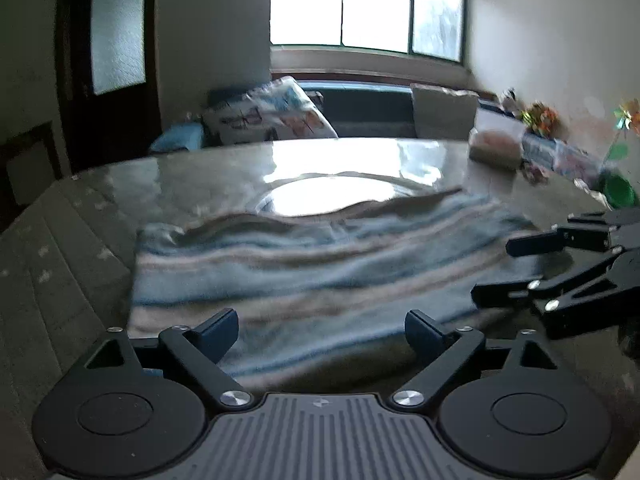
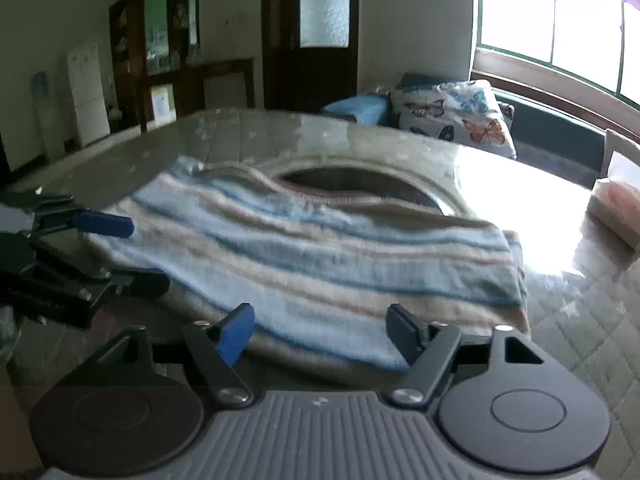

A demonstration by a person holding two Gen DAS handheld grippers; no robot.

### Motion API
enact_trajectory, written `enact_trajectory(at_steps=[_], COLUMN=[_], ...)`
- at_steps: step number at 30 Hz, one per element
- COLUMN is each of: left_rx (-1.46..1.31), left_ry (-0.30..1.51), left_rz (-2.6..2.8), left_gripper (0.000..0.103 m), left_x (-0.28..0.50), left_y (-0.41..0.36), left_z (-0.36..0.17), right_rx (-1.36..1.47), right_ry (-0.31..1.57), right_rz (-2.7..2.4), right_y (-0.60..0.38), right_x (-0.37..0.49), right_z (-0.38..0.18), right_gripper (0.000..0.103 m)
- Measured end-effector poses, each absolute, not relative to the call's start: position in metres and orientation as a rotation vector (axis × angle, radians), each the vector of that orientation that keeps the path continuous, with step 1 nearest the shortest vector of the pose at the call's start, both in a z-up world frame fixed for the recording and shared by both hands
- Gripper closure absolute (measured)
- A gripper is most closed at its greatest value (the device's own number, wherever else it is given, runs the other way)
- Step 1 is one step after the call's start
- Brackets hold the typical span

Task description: Fold clothes

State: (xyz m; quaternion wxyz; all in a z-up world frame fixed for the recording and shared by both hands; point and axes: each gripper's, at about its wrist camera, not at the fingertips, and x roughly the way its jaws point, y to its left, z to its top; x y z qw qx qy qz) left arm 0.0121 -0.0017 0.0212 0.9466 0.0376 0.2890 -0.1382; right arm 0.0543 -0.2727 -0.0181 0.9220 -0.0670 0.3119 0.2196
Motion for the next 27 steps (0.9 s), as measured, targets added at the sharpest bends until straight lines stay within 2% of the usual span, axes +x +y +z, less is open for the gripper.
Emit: enact_trajectory(at_steps=[2, 11, 27], left_rx=[0.074, 0.097, 0.066], left_ry=[0.580, 0.646, 0.667], left_rz=[-0.247, -0.167, -0.125], left_gripper=[0.005, 0.005, 0.003], left_x=[0.016, 0.019, 0.003], left_y=[-0.002, 0.002, 0.023], left_z=[0.022, 0.001, -0.003], right_rx=[-0.126, -0.137, -0.078], right_ry=[0.638, 0.689, 0.675], right_rz=[0.452, 0.453, 0.424], right_y=[-0.268, -0.259, -0.297], right_x=[0.060, 0.060, 0.044], right_z=[-0.019, -0.038, -0.029], right_gripper=[0.023, 0.016, 0.014])
